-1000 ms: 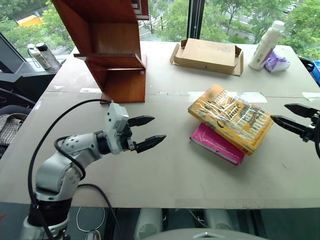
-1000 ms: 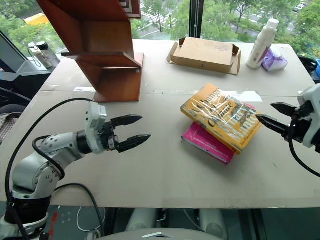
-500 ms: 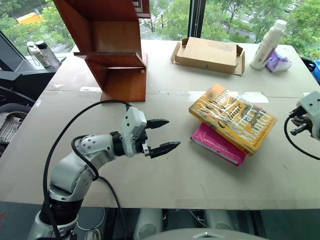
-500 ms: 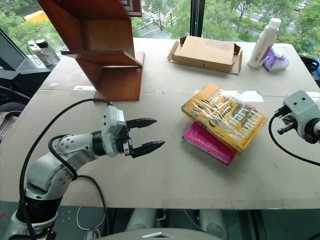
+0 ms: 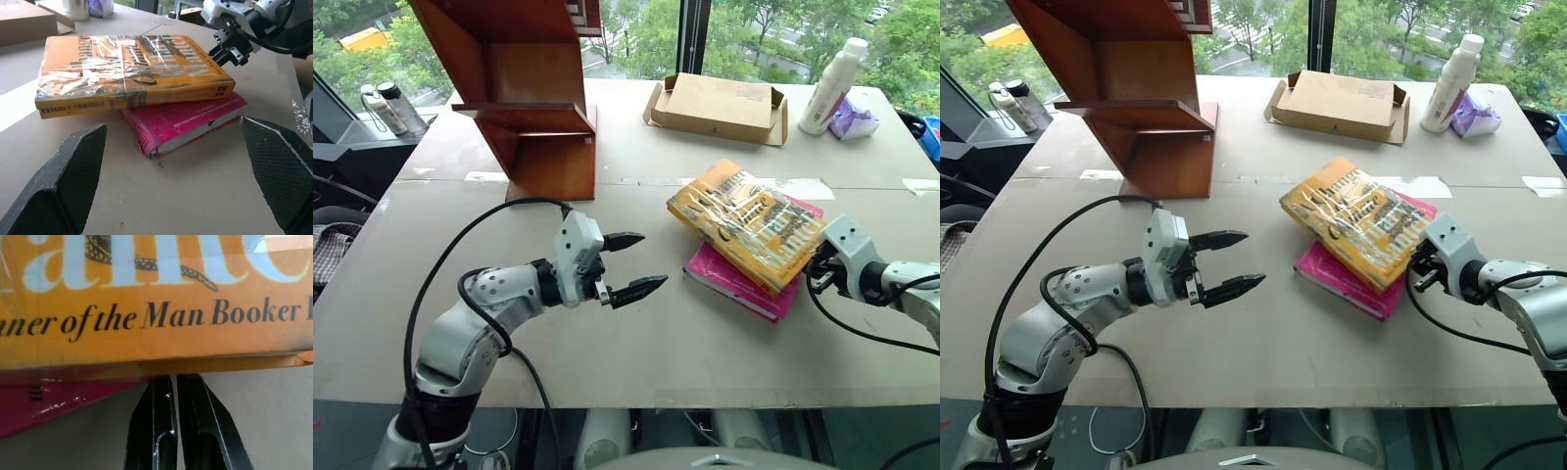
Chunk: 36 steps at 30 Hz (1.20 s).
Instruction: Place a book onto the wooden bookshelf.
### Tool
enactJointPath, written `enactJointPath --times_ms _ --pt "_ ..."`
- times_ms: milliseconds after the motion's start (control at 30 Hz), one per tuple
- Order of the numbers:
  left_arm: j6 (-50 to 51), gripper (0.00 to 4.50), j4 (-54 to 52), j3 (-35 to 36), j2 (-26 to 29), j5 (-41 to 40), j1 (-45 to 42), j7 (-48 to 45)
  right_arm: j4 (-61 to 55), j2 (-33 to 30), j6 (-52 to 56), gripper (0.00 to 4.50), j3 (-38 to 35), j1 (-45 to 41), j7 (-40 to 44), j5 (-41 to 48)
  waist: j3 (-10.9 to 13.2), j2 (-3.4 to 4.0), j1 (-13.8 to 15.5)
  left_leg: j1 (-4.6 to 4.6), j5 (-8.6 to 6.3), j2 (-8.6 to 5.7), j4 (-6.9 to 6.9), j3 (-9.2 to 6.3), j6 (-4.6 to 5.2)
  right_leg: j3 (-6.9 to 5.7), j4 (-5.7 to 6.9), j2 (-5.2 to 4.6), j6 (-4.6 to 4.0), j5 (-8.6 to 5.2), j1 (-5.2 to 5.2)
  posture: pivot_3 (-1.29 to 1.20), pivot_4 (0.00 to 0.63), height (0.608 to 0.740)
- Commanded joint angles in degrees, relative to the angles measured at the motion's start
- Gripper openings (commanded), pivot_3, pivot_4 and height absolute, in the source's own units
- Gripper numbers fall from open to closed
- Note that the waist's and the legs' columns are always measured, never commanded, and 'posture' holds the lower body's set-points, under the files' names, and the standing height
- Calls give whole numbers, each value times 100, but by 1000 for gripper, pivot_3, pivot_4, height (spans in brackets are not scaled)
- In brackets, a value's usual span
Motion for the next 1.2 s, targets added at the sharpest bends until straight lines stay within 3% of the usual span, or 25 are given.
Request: enactJointPath --times_ms 33,300,533,667,833,867,900,967,1033,1067,1133,1200 --pt "-137 4500 40 308 93 1 147 -42 -178 205 -206 44 45 -201 20 -59 -1 -1 8 0 0 0 0 0 0 -1 0 0 -1 0 0 0 150 733" --pt "-219 4500 96 607 256 1 448 -142 -137 601 -832 44 91 -129 150 -286 -1 -1 20 -2 1 5 2 -2 -2 -10 3 -3 -20 -11 0 0 150 733" --pt "161 4500 124 761 74 -300 145 178 -341 26 -1003 44 -841 563 801 47 0 0 94 -5 1 5 3 -3 -2 -14 2 -5 -20 -11 1 0 150 733" --pt "1167 4500 318 845 -194 -986 -405 783 -810 -59 -1279 44 -1771 1318 1509 707 -1 0 149 7 0 4 4 -7 -1 -14 5 0 -15 -9 10 0 150 733" --pt "3357 4500 1317 1100 -623 -2117 -1443 2021 -1432 460 -1431 44 -2862 1850 1690 1767 -2 -2 141 9 1 7 14 -29 -1 -22 13 8 21 -11 22 0 150 733" --pt "3560 4500 1523 1101 -703 -2218 -1599 2061 -1586 547 -1404 542 -3009 1983 1713 1975 -2 -4 142 10 1 7 17 -29 -1 -21 15 8 22 -11 24 0 150 733" --pt "3685 4500 1750 1125 -835 -2265 -1769 2153 -1756 656 -1382 651 -3167 2114 1698 2206 -2 -4 150 9 1 6 22 -35 -1 -24 18 8 23 -11 25 0 150 733" --pt "3983 4500 2297 1325 -1113 -2387 -2130 2467 -2025 815 -1368 1482 -3382 2222 1528 2565 -3 -6 147 4 1 2 27 -45 -1 -32 20 9 23 -11 30 0 150 733" --pt "4187 4500 3078 1503 -1400 -2437 -2624 2679 -2339 911 -1459 2691 -3673 2311 1347 2872 -2 -8 144 3 1 -10 33 -49 -1 -34 21 8 22 -10 33 0 150 733" --pt "4259 4500 3439 1585 -1504 -2434 -2854 2754 -2458 915 -1483 2971 -3782 2313 1272 2994 -2 -8 147 1 1 -16 38 -54 -1 -38 22 9 22 -10 33 0 150 733" --pt "4362 4500 4048 1724 -1686 -2415 -3261 2881 -2615 836 -1471 3957 -3994 2252 1120 3293 -2 -10 140 1 1 -24 45 -62 -1 -41 29 6 21 -10 35 0 150 733" --pt "4469 4500 4433 1820 -1798 -2395 -3514 2939 -2660 753 -1455 4457 -4140 2184 979 3510 -2 -11 142 2 1 -25 47 -63 0 -41 30 5 18 -8 37 0 150 733"
